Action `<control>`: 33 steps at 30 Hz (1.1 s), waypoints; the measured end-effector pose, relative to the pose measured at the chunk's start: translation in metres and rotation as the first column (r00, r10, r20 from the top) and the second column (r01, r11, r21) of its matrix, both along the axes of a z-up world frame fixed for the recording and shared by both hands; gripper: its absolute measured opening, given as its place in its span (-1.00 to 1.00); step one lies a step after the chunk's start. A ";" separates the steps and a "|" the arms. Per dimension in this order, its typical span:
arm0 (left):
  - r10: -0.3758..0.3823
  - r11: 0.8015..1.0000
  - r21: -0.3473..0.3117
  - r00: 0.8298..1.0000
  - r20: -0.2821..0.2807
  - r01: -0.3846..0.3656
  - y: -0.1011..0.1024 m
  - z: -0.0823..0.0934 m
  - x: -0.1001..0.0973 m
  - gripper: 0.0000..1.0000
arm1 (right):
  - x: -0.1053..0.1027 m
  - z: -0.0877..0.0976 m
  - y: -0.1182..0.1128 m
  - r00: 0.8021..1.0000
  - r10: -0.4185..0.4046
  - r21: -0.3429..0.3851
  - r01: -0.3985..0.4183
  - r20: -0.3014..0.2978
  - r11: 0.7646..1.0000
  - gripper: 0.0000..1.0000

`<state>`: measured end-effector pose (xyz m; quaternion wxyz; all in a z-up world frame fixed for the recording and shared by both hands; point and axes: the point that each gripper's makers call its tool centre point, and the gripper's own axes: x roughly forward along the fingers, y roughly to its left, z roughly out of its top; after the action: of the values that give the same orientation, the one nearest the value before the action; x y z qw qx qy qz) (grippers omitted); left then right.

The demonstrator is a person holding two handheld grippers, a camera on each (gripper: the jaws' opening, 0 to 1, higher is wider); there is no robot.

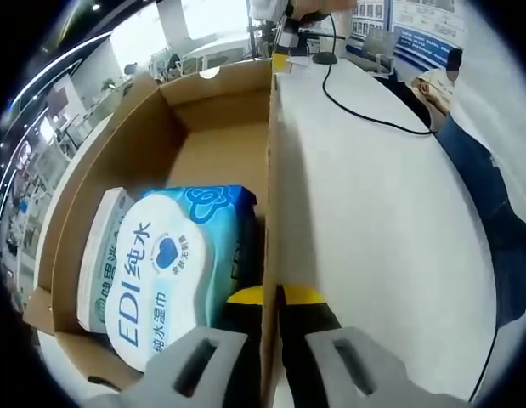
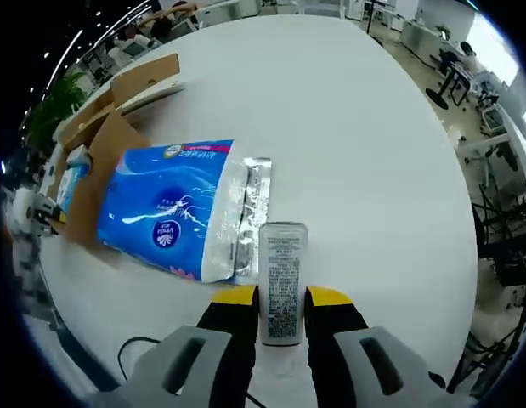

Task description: Operate the shoe box by opening the lid, removing the specified soft item, and placing it in the target area until the item is outside and the box remains undamaged.

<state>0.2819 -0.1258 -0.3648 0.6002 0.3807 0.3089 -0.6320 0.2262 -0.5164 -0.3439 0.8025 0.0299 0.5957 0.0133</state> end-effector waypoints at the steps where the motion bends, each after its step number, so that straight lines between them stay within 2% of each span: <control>1: 0.002 1.000 0.000 1.000 -0.001 -0.002 0.000 0.000 0.000 -0.97 | 0.000 -0.001 0.000 1.000 -0.001 -0.001 0.001 -0.005 1.000 -0.61; 13: 0.014 1.000 0.005 1.000 -0.008 -0.014 0.000 0.001 0.000 -0.98 | -0.002 -0.009 0.001 1.000 -0.005 -0.020 0.005 -0.026 1.000 -0.61; 19: 0.017 1.000 0.005 1.000 -0.008 -0.017 0.001 0.000 0.000 -0.98 | -0.004 -0.010 -0.004 1.000 -0.025 -0.037 0.024 -0.018 0.999 -0.61; 33: 0.016 1.000 0.003 1.000 -0.007 -0.016 0.002 -0.001 0.000 -0.98 | -0.004 -0.011 -0.001 1.000 -0.001 -0.041 0.001 -0.013 0.999 -0.57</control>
<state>0.2819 -0.1233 -0.3654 0.6034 0.3769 0.3150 -0.6282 0.2224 -0.5177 -0.3551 0.7992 0.0139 0.6009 0.0005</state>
